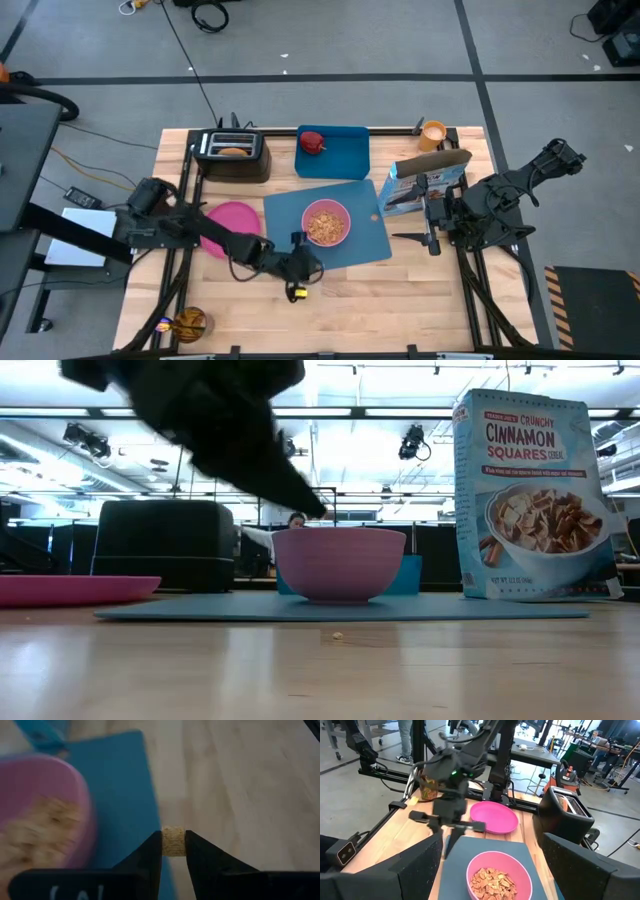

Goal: Arrange a breakfast setting
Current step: Put the one piece of cereal into the pink bowl, then put the plate on the blue placemat

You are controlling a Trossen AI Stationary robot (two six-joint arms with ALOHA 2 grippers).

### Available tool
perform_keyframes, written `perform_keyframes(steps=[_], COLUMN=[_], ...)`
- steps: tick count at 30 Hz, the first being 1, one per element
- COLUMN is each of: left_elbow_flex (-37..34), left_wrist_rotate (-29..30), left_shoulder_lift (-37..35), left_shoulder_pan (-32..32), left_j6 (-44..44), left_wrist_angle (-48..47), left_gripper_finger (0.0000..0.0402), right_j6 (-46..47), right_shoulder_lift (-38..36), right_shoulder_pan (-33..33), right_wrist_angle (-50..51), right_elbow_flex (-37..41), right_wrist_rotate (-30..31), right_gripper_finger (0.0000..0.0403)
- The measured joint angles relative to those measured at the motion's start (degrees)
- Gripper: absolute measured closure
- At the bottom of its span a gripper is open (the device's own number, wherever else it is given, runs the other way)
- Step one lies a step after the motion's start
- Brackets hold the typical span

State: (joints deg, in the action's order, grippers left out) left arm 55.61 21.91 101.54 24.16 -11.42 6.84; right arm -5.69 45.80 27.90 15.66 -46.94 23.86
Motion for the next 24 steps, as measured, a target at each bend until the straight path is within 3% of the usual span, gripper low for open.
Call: perform_keyframes(steps=[6, 15, 24], left_elbow_flex=[0.1, 0.1, 0.1], left_wrist_rotate=[-0.1, -5.2, -8.3], left_shoulder_lift=[-4.9, -2.6, -3.0], left_shoulder_pan=[-6.1, -16.9, -19.6], left_j6=[7.7, 10.3, 9.9], left_wrist_angle=[0.4, -0.4, -0.8], left_gripper_finger=[0.0315, 0.0308, 0.0213], right_j6=[1.0, 1.2, 1.1], right_shoulder_lift=[0.0, 0.0, 0.0], right_shoulder_pan=[0.0, 0.0, 0.0], right_wrist_angle=[1.2, 2.0, 2.3], right_elbow_flex=[0.0, 0.0, 0.0], right_wrist_rotate=[-1.7, -1.2, -1.1], right_gripper_finger=[0.0055, 0.0055, 0.0055])
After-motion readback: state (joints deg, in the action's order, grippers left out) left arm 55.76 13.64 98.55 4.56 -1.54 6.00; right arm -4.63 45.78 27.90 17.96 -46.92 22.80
